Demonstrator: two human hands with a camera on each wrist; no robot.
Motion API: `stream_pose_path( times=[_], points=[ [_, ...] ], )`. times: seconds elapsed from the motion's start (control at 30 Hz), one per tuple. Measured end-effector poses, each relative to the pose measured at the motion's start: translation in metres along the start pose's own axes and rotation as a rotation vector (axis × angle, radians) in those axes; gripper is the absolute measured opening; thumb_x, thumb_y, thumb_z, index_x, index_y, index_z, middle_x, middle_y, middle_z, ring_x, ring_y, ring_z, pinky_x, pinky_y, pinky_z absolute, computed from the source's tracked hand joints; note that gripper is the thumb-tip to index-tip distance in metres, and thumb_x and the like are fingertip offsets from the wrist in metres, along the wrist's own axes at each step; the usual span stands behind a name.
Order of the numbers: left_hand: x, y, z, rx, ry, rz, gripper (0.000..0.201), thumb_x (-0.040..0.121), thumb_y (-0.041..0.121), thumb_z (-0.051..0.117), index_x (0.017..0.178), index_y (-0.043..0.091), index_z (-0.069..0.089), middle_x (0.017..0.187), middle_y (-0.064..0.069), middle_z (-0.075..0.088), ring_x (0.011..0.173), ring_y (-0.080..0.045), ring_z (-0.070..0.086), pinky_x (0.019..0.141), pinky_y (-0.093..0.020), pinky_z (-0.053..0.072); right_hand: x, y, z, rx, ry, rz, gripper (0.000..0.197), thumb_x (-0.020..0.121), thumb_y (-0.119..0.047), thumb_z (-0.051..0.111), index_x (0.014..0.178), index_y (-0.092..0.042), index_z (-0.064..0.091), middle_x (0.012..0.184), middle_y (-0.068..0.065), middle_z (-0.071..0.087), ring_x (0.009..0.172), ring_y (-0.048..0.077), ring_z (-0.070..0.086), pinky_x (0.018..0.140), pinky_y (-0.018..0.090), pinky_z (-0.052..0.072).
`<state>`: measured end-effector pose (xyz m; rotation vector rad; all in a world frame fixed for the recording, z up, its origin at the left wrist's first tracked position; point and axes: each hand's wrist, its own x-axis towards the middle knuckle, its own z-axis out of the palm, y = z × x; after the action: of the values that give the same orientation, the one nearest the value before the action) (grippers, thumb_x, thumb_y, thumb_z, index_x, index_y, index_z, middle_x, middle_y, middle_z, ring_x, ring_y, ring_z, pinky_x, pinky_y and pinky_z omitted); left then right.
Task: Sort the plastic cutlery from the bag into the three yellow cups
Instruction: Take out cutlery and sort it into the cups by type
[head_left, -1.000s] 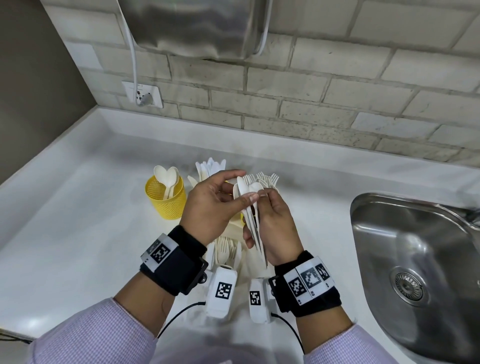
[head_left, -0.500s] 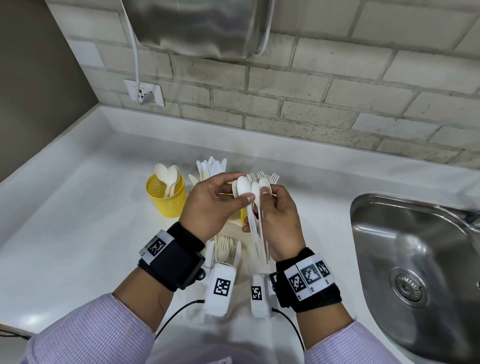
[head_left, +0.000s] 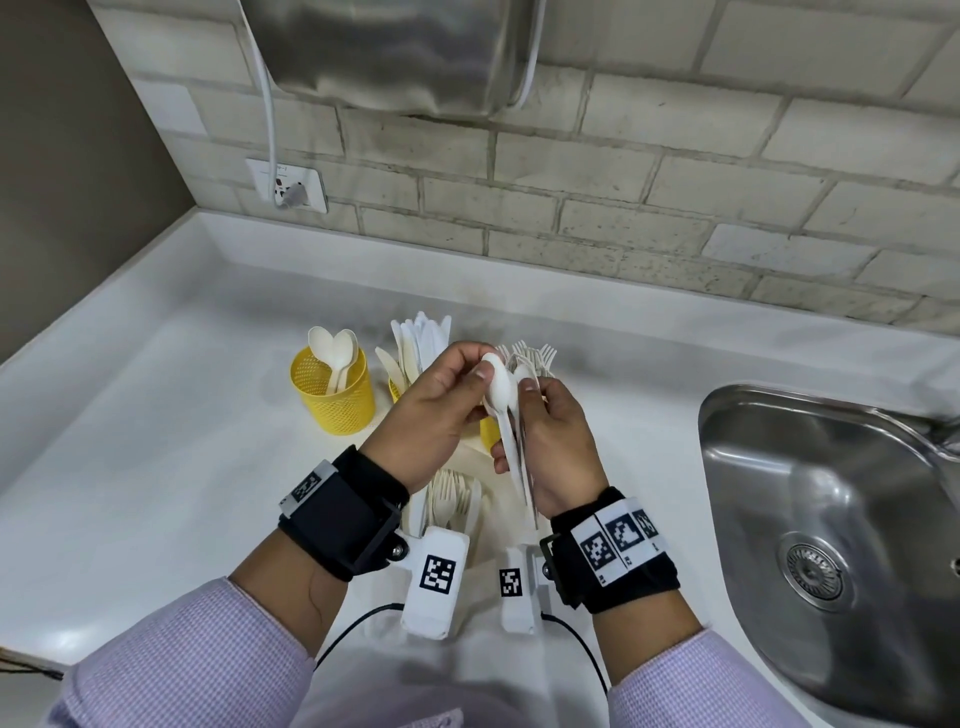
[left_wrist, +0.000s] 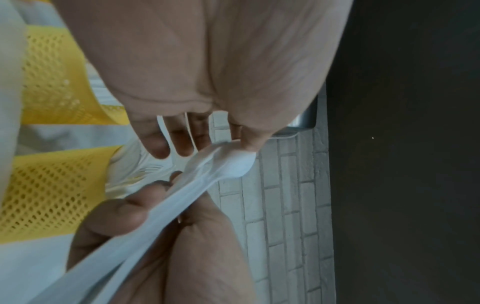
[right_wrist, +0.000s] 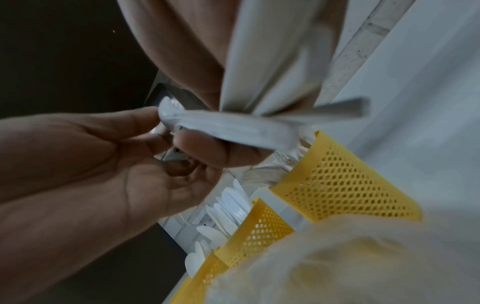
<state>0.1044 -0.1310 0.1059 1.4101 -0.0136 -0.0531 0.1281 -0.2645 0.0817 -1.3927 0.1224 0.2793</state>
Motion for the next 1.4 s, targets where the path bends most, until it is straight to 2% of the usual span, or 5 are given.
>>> stream_pose_path(
  times=[0.33, 0.63, 0.8, 1.23, 1.4],
  points=[
    [0.005, 0.011, -0.004, -0.425, 0.287, -0.097, 0.034, 0.107, 0.031, 0.044, 0.083, 0.011, 0.056, 0.097, -0.012, 0.068, 0.104, -0.028, 0.064, 0.097, -0.045, 0.052, 0.009, 0.002, -0.007, -0.194, 0.206, -0.122, 0.027, 0.11, -0.028, 0.038, 0.102, -0.008, 0.054, 0.084, 0.016, 0.058, 0.047, 0.023, 0.051, 0.042, 0.026, 0.04],
    [0.015, 0.005, 0.01, 0.042, 0.307, -0.008, 0.049, 0.092, 0.044, 0.065, 0.115, 0.008, 0.042, 0.074, -0.015, 0.06, 0.048, -0.029, 0.052, 0.043, -0.028, 0.04, 0.002, -0.023, 0.033, -0.305, -0.008, -0.298, 0.026, 0.108, -0.02, 0.041, 0.096, -0.008, 0.06, 0.059, 0.007, 0.059, 0.043, 0.024, 0.055, 0.044, 0.032, 0.044],
    [0.017, 0.003, 0.001, 0.034, 0.428, 0.015, 0.045, 0.1, 0.04, 0.056, 0.127, 0.008, 0.041, 0.095, -0.006, 0.068, 0.085, -0.017, 0.069, 0.074, -0.039, 0.057, 0.012, -0.02, 0.048, -0.477, 0.065, -0.451, 0.024, 0.103, -0.018, 0.051, 0.105, -0.015, 0.074, 0.085, -0.001, 0.075, 0.08, 0.018, 0.069, 0.074, 0.035, 0.056],
    [0.015, 0.048, -0.054, -0.277, 0.566, 0.138, 0.005, 0.109, 0.018, 0.043, 0.105, 0.018, 0.046, 0.08, -0.006, 0.059, 0.064, -0.015, 0.06, 0.064, -0.031, 0.055, 0.017, -0.035, 0.095, -0.838, -0.278, -0.412, 0.066, 0.097, -0.034, 0.051, 0.159, -0.028, 0.028, 0.132, 0.006, 0.034, 0.125, 0.026, 0.036, 0.109, 0.038, 0.034],
    [0.007, 0.07, -0.065, -0.314, 0.507, 0.198, 0.007, 0.109, 0.019, 0.043, 0.114, 0.014, 0.043, 0.083, -0.007, 0.058, 0.068, -0.017, 0.059, 0.075, -0.037, 0.055, 0.011, -0.029, 0.101, -0.819, -0.483, -0.357, 0.035, 0.096, -0.016, 0.048, 0.131, -0.01, 0.046, 0.099, 0.009, 0.066, 0.08, 0.025, 0.063, 0.071, 0.032, 0.054]
  ],
)
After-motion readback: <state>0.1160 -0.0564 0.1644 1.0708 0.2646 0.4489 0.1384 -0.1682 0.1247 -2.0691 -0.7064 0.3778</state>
